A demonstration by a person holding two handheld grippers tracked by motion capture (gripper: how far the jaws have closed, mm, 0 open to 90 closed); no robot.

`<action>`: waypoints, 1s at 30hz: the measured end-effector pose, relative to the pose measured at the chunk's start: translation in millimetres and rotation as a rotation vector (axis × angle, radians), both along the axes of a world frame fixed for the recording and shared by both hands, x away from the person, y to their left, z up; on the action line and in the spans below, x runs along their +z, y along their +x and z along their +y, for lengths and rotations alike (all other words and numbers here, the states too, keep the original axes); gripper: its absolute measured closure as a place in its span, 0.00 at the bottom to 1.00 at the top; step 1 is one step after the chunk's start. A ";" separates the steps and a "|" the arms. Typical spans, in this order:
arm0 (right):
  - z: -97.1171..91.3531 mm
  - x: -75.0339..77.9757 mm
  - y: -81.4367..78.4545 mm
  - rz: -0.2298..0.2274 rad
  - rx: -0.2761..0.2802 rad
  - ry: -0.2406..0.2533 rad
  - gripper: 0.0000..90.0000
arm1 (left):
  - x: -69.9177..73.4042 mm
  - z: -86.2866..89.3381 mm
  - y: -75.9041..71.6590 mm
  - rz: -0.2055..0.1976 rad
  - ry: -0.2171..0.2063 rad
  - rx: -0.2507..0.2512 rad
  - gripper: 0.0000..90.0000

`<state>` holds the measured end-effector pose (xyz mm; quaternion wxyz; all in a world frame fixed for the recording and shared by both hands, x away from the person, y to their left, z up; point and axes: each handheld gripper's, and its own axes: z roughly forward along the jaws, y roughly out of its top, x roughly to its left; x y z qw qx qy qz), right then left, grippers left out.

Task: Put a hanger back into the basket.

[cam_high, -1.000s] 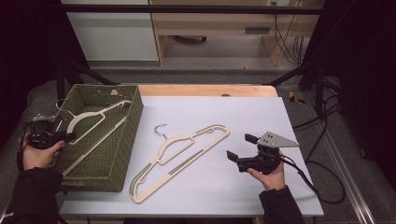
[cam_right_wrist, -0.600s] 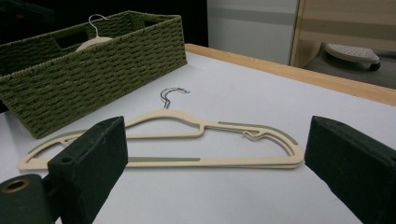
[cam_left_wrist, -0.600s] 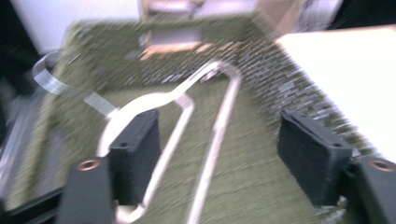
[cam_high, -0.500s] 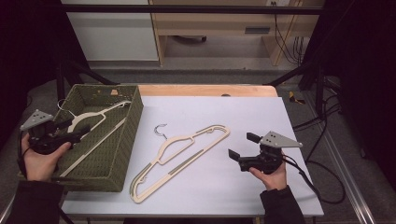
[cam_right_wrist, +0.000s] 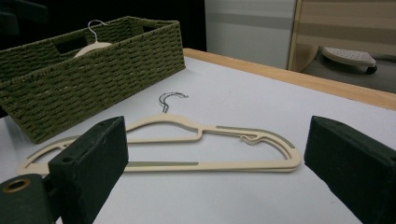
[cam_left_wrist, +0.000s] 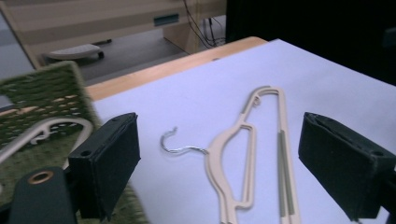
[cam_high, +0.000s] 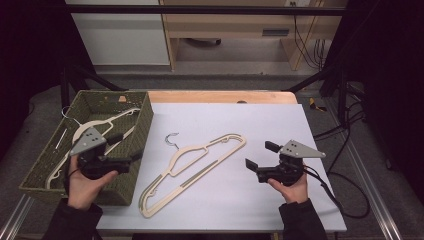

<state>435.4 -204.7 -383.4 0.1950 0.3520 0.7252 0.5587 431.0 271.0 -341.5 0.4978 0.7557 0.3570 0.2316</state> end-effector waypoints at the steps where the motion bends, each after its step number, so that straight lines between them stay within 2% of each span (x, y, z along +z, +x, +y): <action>1: 0.5 -0.2 -0.2 0.001 -0.003 0.001 0.08 | -6.0 -7.9 -1.5 0.009 0.013 -0.016 0.14; 2: 0.5 -0.2 -0.2 0.001 -0.003 0.001 0.08 | -6.0 -7.9 -1.5 0.009 0.013 -0.016 0.14; 4: 0.7 -0.6 -0.1 0.000 0.000 -0.002 0.08 | -16.6 -20.1 -3.0 0.029 0.023 -0.036 0.14; 11: 0.7 -0.6 -0.7 0.002 0.002 -0.002 0.08 | -38.1 -43.6 -7.6 0.076 0.072 -0.075 0.15; 15: 0.5 -0.9 -0.6 -0.001 0.004 -0.007 0.08 | -47.0 -50.2 -7.9 0.095 0.088 -0.082 0.16; 18: 1.1 -1.5 -0.4 0.006 0.000 -0.002 0.08 | -61.1 -56.2 -6.4 0.142 0.120 -0.067 0.17; 22: 1.3 -2.6 -0.3 0.004 0.000 -0.006 0.08 | -74.2 -61.7 -4.9 0.176 0.158 -0.046 0.19; 25: 1.5 -3.0 -0.7 0.006 0.006 -0.010 0.08 | -83.5 -65.2 -2.0 0.202 0.214 0.001 0.25; 30: 3.0 -5.0 -1.5 0.009 0.009 -0.022 0.08 | -101.3 -66.1 3.8 0.261 0.260 0.045 0.33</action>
